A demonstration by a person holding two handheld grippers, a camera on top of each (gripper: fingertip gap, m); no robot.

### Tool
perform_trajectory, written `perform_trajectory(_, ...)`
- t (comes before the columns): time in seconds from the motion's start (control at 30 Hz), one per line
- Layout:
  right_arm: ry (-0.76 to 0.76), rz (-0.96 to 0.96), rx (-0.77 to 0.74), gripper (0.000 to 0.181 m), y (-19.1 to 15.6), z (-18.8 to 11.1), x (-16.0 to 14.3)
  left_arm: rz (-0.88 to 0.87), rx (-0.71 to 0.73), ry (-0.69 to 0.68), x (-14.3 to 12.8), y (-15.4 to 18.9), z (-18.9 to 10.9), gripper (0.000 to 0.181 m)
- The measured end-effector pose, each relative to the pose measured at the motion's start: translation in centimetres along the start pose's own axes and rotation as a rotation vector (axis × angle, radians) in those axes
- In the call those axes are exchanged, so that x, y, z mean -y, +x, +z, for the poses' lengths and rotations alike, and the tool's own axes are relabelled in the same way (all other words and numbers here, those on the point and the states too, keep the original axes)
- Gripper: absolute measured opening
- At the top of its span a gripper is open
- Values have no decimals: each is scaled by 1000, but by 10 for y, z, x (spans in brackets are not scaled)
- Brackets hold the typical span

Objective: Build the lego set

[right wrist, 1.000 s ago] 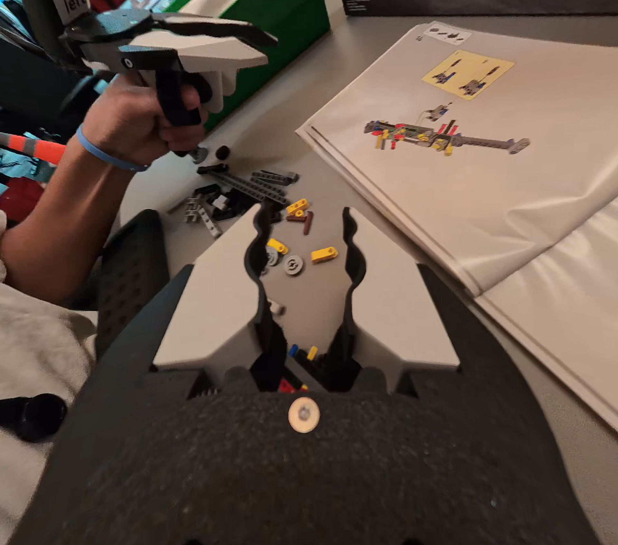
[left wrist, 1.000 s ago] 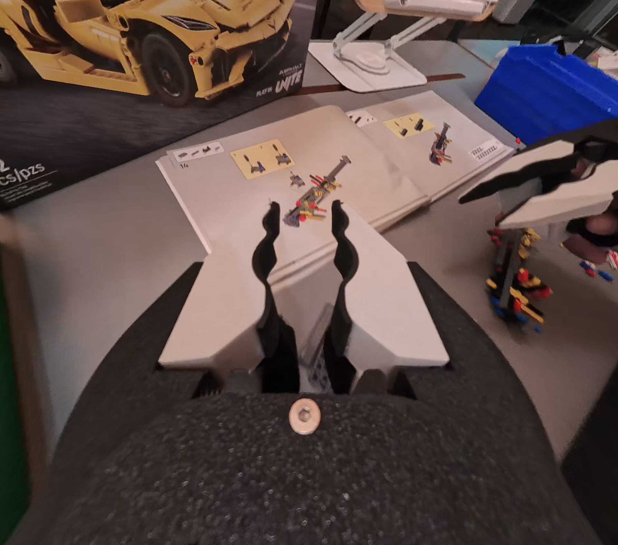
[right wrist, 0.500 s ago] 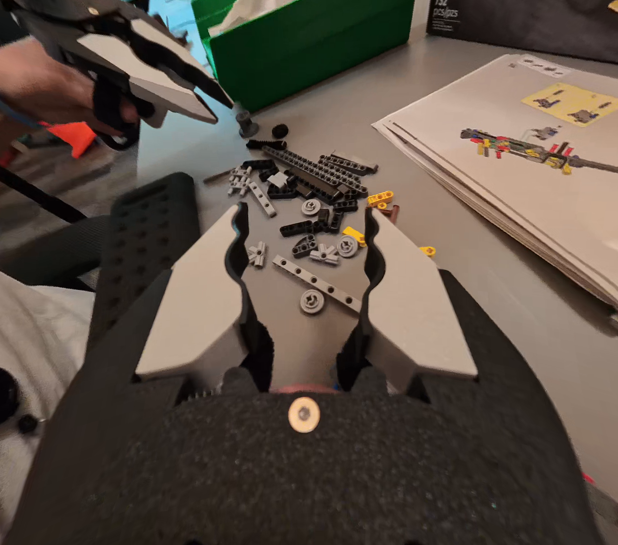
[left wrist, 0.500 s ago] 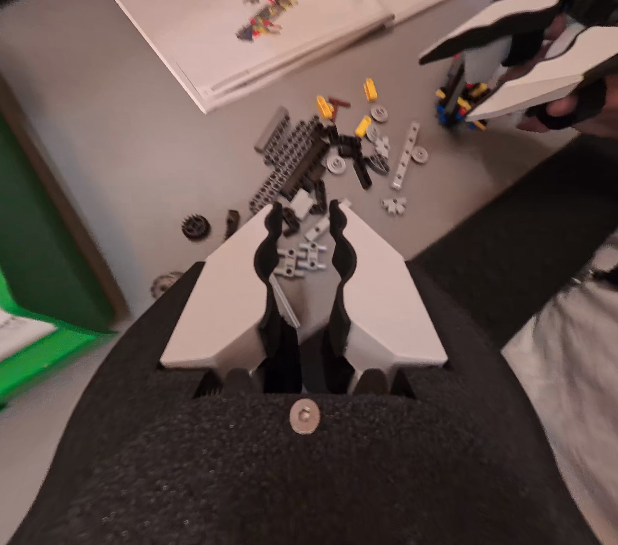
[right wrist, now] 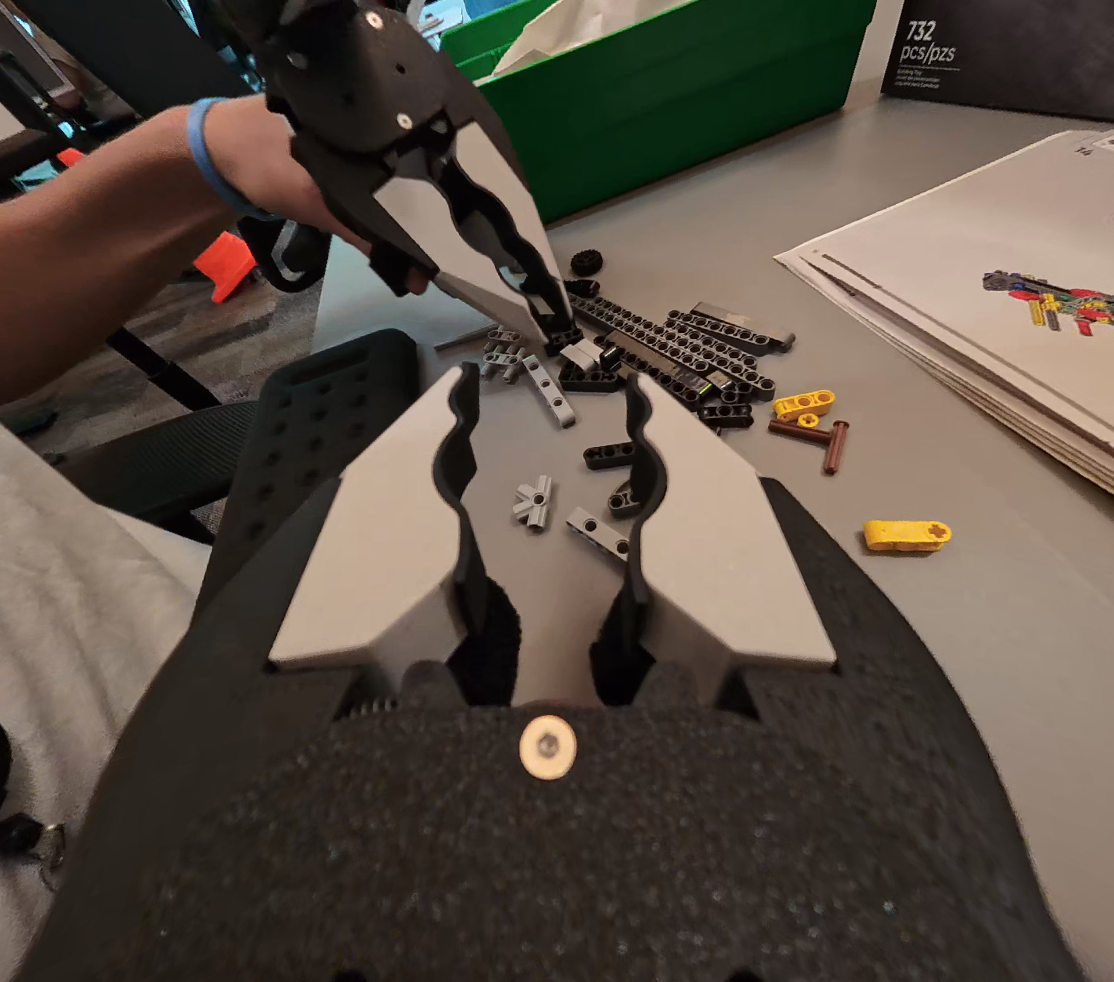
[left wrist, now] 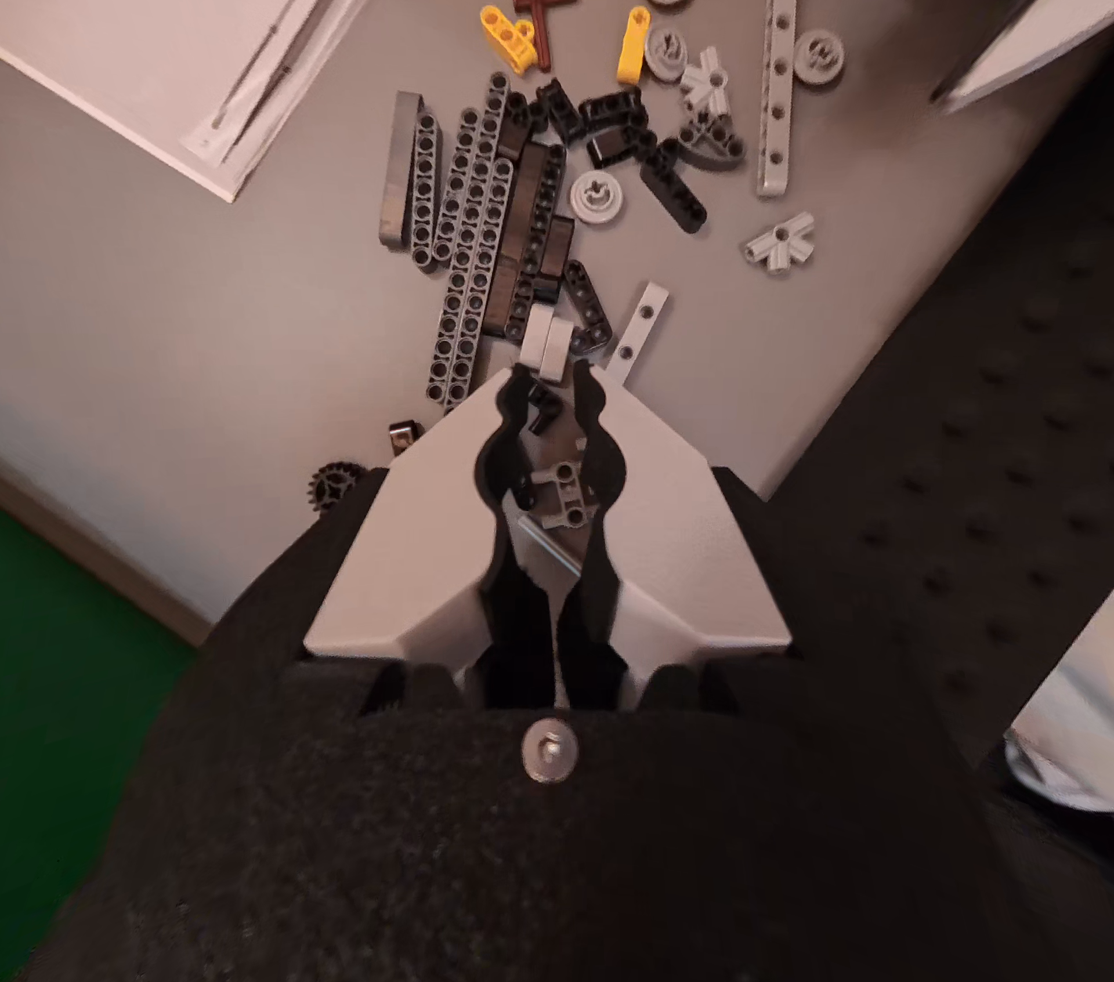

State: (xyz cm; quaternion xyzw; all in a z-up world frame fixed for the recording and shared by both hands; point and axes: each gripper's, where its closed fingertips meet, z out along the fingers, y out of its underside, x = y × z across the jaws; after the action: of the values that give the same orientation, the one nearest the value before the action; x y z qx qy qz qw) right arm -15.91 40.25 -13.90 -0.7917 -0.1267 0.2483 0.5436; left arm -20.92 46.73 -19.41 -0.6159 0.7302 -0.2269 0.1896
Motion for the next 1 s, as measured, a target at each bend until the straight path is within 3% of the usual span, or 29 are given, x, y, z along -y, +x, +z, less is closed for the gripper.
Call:
perform_trajectory(0.47, -11, 26, 43, 48, -3, 4, -3, 93, -46, -121, -10, 1, 15, 6)
perform_trajectory(0.7, -20, 12, 15, 48, 0, -6, -2, 79, -5, -102, -6, -5, -5, 6)
perform_trajectory(0.77, -32, -13, -48, 47, 9, -20, -4, 55, 3, -45, 7, -7, -15, 7)
perform_trajectory(0.87, -37, -12, -130, 45, 21, -48, -8, 25, -81, 99, 51, 8, -13, 6)
perform_trajectory(1.0, -33, 23, -245, 45, 43, -91, -12, 64, -238, 132, 109, 46, 28, 6)
